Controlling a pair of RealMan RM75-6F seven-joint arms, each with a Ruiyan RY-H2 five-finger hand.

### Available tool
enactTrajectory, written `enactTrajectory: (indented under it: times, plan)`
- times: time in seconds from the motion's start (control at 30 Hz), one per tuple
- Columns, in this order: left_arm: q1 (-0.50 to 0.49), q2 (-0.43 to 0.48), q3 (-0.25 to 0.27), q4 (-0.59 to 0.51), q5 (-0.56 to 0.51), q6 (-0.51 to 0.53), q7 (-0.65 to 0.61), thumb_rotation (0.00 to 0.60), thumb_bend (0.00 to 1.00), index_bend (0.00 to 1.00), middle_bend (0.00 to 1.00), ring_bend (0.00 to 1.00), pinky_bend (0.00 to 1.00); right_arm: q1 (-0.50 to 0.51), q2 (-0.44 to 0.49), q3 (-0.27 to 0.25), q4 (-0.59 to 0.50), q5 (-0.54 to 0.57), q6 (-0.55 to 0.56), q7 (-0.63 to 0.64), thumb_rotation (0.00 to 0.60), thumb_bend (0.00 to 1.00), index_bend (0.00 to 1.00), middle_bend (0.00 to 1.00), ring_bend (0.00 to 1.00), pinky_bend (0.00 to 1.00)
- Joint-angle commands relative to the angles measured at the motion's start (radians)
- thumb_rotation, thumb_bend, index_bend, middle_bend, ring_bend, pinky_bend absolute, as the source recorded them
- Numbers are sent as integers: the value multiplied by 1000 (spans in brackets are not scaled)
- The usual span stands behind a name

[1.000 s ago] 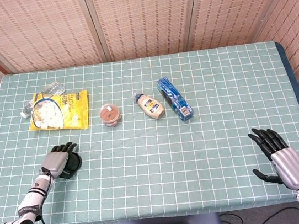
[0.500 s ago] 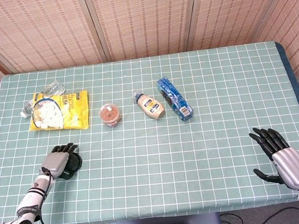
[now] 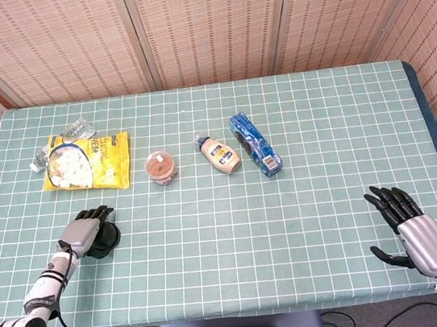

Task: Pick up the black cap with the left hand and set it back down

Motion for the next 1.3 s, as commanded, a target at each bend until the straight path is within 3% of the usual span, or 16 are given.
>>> enactTrajectory:
  times: [0.03,0.27,0.57,0.73,0.93,1.07,1.3]
  plan:
    - [-1,6,-3,4,2,-13,-17,600,284,0,0,0,23,-1,-1,1,0,0,2,-2,600,155,0,0,0,0]
    - [-4,18,-2,-5,11,-24,-39,600,281,0,0,0,22,-1,-1,1,0,0,3,1,600,156,0,0,0,0]
    - [19,39,36,-56,100,104,70,600,272,0,0,0,20,-1,-1,0,-1,-2,5,7,600,156,0,0,0,0]
    - [31,26,52,-50,95,152,138,600,269,18,1,0,24,-1,0,-2,-3,-7,6,4,600,156,0,0,0,0]
    - [35,22,48,-53,88,175,167,600,279,127,140,9,38,-2,1,-3,-3,-9,7,4,600,156,0,0,0,0]
    - [43,6,53,-36,95,198,194,600,283,250,286,139,61,-1,0,-2,-3,-7,6,4,600,156,0,0,0,0]
    - [51,-16,50,-8,118,215,207,600,280,346,347,197,76,-2,2,-2,-2,-7,8,5,600,156,0,0,0,0]
